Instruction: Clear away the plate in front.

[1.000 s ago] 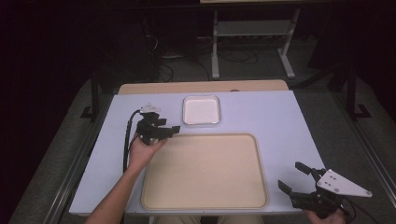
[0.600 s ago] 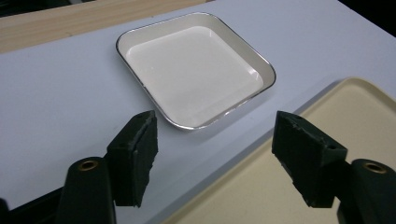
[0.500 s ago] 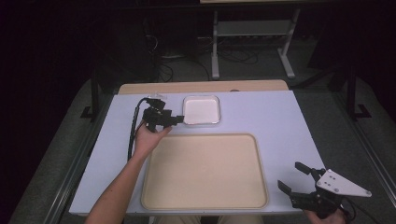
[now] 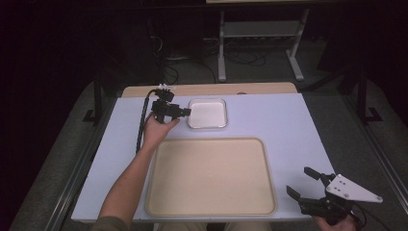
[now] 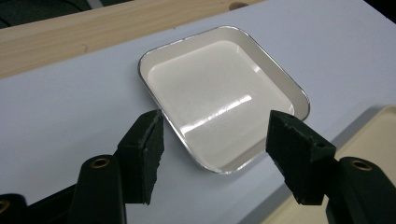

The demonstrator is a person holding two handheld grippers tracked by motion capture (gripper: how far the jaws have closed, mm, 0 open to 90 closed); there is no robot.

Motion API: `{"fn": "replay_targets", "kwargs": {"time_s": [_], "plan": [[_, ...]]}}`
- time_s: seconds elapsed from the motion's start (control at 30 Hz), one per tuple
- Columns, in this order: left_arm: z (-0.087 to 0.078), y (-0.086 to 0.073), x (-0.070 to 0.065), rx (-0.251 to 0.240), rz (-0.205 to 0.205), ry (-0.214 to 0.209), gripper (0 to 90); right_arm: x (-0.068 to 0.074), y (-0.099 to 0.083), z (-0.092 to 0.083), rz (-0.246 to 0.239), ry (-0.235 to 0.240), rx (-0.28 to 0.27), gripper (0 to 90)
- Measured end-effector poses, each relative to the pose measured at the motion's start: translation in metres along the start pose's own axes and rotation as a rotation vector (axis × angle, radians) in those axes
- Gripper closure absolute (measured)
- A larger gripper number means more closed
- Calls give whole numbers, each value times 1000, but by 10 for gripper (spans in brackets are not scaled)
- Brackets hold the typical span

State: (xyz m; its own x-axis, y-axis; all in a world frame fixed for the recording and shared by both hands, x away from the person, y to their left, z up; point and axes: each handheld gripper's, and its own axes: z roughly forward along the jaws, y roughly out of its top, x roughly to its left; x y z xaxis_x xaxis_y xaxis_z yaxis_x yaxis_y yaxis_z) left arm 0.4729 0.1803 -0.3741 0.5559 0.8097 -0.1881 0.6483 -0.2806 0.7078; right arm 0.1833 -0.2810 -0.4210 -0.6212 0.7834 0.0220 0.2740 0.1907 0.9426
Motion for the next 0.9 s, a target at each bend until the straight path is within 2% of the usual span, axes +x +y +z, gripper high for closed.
{"fn": "replay_targets", "kwargs": {"time_s": [0.1,0.2,0.23,0.33,0.47,0.53,0.57,0.63,0.73,0.77,0.8,0.83,0.9], "plan": [[6,4,3,14,-23,23,377,0,0,0,4,-2,0,134],[9,7,7,14,-42,18,390,0,0,-1,4,-6,-3,134],[13,10,10,13,-62,15,398,-1,0,-1,7,-8,-4,134],[16,12,12,15,-70,24,403,-2,0,-1,7,-9,-4,134],[27,17,19,19,-144,9,407,-2,-1,-1,6,-8,-1,134],[32,18,21,19,-160,14,416,-1,0,-1,6,-8,0,135],[34,18,21,16,-164,16,427,-1,0,-1,5,-7,-1,135],[38,16,22,-7,-204,5,457,-1,0,-1,6,-6,-2,135],[42,15,22,-9,-210,13,487,-2,-1,-1,5,-2,1,135],[46,14,21,0,-195,33,504,-2,-1,-1,5,-1,1,135],[46,14,21,0,-195,33,511,-2,-1,-1,5,-1,1,135],[52,12,20,18,-192,51,516,-1,-1,-1,4,-1,-1,135],[57,11,20,33,-189,60,520,-2,-1,-1,4,3,1,135]]}}
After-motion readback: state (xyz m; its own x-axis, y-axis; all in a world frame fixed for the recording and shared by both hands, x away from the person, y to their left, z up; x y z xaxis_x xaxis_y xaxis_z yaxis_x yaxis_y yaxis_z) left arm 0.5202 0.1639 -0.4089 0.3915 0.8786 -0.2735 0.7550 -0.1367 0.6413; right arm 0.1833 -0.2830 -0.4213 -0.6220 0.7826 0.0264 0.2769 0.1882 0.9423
